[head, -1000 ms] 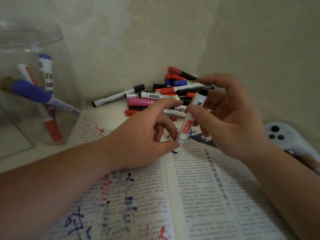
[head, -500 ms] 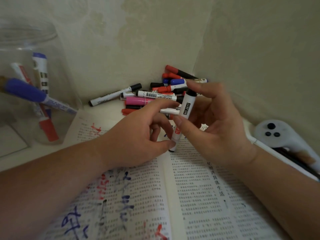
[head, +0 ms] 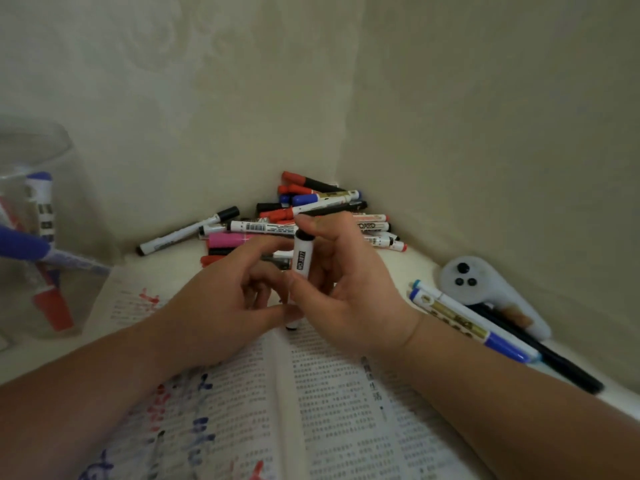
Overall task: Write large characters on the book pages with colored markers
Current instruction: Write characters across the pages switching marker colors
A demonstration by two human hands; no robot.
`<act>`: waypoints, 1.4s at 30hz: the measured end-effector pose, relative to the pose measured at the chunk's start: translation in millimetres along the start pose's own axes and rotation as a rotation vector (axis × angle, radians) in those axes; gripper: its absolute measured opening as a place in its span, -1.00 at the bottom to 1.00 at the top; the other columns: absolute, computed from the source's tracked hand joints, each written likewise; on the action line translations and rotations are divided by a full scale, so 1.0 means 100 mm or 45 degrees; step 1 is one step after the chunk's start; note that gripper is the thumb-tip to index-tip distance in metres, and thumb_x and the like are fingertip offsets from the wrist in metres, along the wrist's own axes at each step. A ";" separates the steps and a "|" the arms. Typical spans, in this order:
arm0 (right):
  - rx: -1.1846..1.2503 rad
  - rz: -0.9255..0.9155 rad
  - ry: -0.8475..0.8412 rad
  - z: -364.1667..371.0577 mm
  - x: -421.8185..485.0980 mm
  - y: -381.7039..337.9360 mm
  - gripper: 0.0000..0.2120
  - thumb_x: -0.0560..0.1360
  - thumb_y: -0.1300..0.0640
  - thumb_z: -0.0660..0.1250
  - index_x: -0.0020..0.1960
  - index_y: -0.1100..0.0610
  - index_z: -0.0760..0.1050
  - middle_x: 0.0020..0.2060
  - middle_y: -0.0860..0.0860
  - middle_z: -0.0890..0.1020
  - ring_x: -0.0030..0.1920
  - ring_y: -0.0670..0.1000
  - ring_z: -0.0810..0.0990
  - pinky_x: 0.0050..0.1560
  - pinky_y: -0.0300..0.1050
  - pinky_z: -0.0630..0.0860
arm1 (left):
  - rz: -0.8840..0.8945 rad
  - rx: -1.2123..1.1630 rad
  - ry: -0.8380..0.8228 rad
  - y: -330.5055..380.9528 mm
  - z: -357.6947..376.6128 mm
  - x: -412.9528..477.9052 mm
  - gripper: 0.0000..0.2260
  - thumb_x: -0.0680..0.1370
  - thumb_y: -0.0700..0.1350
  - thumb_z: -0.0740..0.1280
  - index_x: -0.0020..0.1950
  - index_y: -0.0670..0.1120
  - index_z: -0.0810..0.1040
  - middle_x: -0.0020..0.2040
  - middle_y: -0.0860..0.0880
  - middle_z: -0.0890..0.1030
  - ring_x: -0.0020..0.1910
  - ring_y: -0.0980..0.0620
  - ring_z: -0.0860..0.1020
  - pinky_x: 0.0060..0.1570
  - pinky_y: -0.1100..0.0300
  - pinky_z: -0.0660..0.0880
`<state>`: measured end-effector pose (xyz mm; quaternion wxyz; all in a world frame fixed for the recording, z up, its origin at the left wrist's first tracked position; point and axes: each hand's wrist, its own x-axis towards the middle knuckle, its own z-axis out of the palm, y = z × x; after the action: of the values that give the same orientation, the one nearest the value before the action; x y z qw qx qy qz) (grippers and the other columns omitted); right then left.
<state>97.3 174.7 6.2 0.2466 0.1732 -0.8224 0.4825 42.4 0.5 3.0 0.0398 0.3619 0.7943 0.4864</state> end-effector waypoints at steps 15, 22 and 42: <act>-0.116 0.025 -0.142 -0.08 0.08 -0.07 -0.47 0.55 0.22 0.42 0.44 -0.03 0.31 -0.10 -0.03 0.64 -0.24 -0.14 0.59 -0.19 -0.10 0.60 | -0.010 -0.105 0.051 0.02 0.01 0.01 -0.37 0.18 0.18 0.57 0.19 0.37 0.43 -0.14 0.03 0.71 -0.27 -0.16 0.60 -0.21 -0.12 0.58; -0.273 -0.079 -0.165 -0.31 0.18 -0.16 -0.55 0.56 0.20 0.42 0.43 0.04 0.46 -0.16 -0.21 0.57 -0.29 -0.16 0.55 -0.24 -0.30 0.46 | 0.052 0.005 0.032 0.01 0.05 0.00 -0.41 0.33 0.12 0.57 0.26 0.36 0.38 -0.04 0.18 0.66 -0.16 -0.01 0.59 -0.18 0.03 0.54; -1.256 0.990 -0.646 -1.28 0.30 0.05 -0.71 0.47 0.23 0.40 -0.02 -0.17 0.59 -0.05 -0.14 0.56 -0.08 -0.09 0.55 -0.24 -0.25 0.42 | 0.038 0.094 -0.056 -0.14 0.03 0.00 -0.73 0.40 0.15 0.40 0.10 0.27 0.56 -0.09 0.17 0.66 -0.10 0.07 0.59 -0.11 0.27 0.50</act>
<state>100.9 288.4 73.1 -0.0954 -0.1600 -0.9813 0.0486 36.0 -0.8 -9.2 0.0366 0.3856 0.8052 0.4491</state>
